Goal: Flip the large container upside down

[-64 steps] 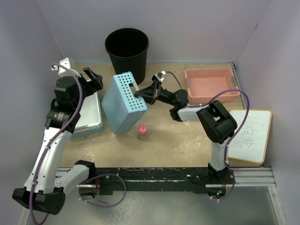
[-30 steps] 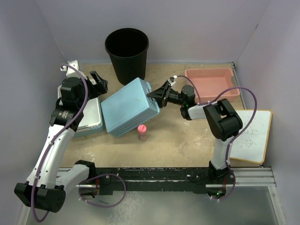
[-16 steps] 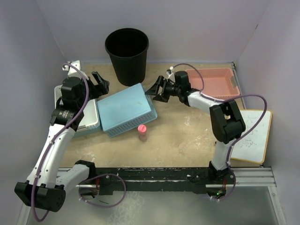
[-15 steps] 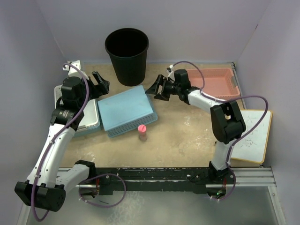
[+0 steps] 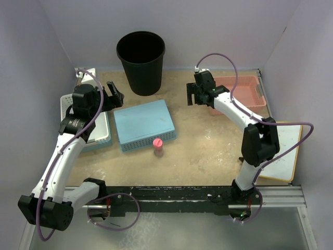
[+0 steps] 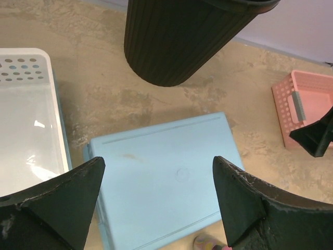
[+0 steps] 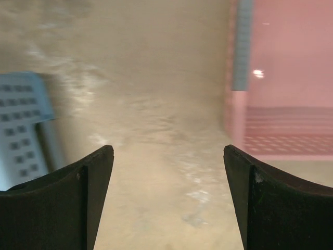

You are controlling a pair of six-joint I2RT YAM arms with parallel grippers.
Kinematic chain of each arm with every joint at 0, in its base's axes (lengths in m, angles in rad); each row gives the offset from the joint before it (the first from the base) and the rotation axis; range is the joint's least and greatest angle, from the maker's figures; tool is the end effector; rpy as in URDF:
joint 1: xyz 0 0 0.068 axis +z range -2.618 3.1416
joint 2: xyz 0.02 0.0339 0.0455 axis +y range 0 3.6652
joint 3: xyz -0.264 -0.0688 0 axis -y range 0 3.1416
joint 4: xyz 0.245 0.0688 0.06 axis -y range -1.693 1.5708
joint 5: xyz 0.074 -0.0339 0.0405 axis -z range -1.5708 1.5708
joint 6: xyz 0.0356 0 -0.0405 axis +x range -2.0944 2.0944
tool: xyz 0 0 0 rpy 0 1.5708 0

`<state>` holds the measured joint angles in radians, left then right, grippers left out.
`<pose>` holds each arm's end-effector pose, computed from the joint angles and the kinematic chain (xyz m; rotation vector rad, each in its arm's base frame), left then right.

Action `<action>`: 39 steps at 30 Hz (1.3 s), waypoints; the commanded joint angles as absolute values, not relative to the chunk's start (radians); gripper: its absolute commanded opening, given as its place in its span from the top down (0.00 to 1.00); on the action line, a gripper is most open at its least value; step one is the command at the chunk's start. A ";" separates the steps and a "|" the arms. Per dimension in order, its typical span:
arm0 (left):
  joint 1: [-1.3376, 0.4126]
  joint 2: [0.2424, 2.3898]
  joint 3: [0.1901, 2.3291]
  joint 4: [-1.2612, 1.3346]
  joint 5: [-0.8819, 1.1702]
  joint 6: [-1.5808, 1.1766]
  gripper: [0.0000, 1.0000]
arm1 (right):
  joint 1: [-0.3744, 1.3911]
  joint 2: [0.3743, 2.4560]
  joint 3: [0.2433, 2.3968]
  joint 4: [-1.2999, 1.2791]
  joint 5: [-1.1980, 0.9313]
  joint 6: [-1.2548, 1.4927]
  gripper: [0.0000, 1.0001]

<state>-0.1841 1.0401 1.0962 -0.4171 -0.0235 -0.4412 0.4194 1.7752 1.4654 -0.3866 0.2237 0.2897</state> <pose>0.2264 -0.0413 0.3761 -0.2659 1.9337 -0.3932 0.3764 0.1592 0.2847 -0.0279 2.2495 0.1279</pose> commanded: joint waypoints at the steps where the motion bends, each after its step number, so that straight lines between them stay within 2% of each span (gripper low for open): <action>1: -0.179 1.041 1.077 -0.401 -0.036 -0.413 0.18 | 0.413 1.731 1.423 -0.409 0.521 0.136 0.09; 6: -0.179 1.048 1.056 -0.378 -0.021 -0.444 0.18 | 0.368 1.806 1.456 -0.387 0.462 0.123 0.07; 9: -0.179 1.049 1.043 -0.375 -0.024 -0.441 0.18 | 0.359 1.884 1.523 -0.391 0.412 0.117 0.10; 13: -0.179 1.050 1.050 -0.388 -0.027 -0.435 0.19 | 0.347 1.950 1.551 -0.356 0.396 0.120 0.33; 18: -0.179 1.040 1.057 -0.381 -0.029 -0.438 0.19 | 0.317 1.943 1.528 -0.302 0.299 0.150 0.56; 19: -0.179 1.042 1.061 -0.383 -0.027 -0.433 0.19 | 0.317 1.940 1.544 -0.314 0.281 0.150 0.65; 22: -0.179 1.050 1.069 -0.386 -0.025 -0.424 0.19 | 0.318 1.901 1.580 -0.363 0.296 0.155 0.98; 26: -0.179 1.062 1.063 -0.362 -0.011 -0.435 0.19 | 0.318 1.732 1.526 -0.279 0.196 0.170 1.00; 28: -0.179 1.072 1.063 -0.351 -0.007 -0.443 0.19 | 0.318 1.679 1.530 -0.264 0.072 0.236 1.00; 39: -0.179 1.103 1.074 -0.313 -0.025 -0.483 0.19 | 0.289 1.564 1.378 0.193 -0.488 0.724 1.00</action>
<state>-0.1841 1.1156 1.0447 -0.3599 -0.0227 -0.4721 0.3130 1.5776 1.4593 -0.0582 -0.2359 0.4755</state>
